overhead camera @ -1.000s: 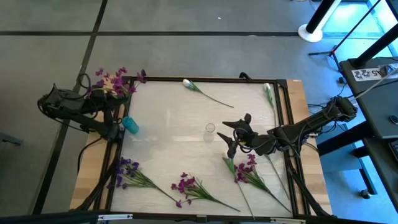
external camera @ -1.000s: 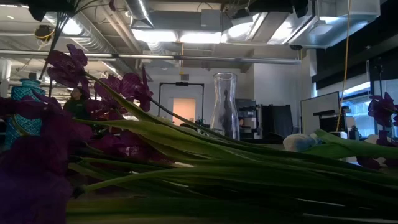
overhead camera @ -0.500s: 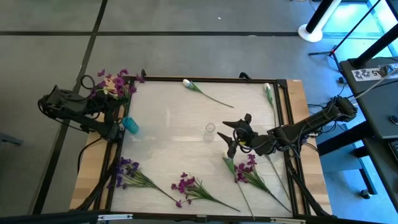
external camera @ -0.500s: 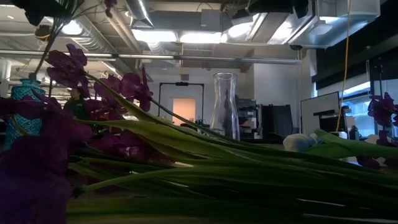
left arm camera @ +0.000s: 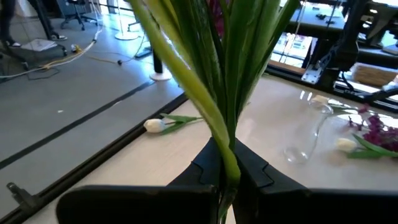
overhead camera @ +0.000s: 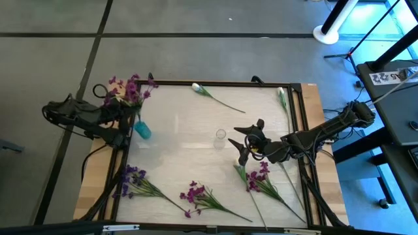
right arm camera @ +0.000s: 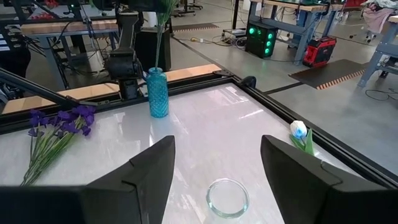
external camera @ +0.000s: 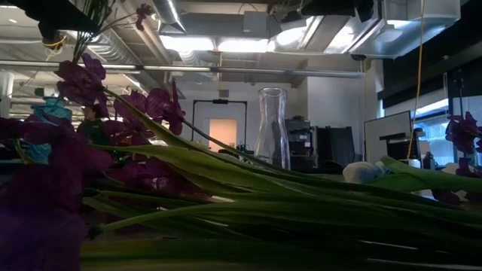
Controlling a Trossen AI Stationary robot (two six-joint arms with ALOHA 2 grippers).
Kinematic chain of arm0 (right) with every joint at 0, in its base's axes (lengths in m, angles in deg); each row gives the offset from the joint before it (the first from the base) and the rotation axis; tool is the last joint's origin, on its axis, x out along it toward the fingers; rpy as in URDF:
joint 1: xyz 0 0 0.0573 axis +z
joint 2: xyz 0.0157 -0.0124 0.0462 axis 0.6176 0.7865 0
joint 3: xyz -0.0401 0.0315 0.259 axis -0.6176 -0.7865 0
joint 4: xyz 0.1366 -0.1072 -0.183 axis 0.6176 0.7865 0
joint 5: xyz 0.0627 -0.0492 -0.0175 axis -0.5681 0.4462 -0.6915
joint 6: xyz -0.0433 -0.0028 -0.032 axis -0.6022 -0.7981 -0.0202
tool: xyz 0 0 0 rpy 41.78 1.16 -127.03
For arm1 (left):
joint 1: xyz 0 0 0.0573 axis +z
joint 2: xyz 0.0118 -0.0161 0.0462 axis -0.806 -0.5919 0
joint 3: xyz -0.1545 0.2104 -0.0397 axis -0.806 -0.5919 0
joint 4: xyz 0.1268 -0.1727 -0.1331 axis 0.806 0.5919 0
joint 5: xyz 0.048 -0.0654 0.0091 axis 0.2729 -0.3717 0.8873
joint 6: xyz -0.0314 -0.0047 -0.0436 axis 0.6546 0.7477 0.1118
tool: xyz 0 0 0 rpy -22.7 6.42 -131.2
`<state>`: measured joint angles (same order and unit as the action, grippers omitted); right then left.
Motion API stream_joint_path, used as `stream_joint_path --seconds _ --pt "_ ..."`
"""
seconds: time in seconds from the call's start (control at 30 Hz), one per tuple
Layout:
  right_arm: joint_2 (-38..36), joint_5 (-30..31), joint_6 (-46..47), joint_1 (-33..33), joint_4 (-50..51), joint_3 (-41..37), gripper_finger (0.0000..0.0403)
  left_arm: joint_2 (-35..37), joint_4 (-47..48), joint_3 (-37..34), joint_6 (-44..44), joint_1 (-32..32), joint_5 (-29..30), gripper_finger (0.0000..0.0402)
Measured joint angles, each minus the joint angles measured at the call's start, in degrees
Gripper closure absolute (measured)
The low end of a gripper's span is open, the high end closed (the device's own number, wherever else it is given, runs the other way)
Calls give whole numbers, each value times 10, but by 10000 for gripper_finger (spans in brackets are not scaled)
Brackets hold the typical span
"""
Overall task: Sort flowers into vase by color
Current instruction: Put the top purple flowers into the blue flower vase
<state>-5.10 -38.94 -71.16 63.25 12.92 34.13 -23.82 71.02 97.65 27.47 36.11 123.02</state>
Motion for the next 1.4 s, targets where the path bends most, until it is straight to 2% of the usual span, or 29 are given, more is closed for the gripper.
stream_joint_path --seconds 0.6,0.73,0.87,1.13,1.4 --pt "0 0 0 0 12 0 166 0 -267 -137 -62 0 -7 391" --pt "0 0 0 0 13 0 166 0 -311 -168 -63 0 -43 389" --pt "0 0 0 0 17 0 166 -2 -305 -180 -62 0 -60 370" --pt "0 0 0 0 23 0 166 -14 -256 -162 -60 0 -73 304" --pt "0 0 0 0 26 0 166 -18 -150 -103 -20 0 -151 267"
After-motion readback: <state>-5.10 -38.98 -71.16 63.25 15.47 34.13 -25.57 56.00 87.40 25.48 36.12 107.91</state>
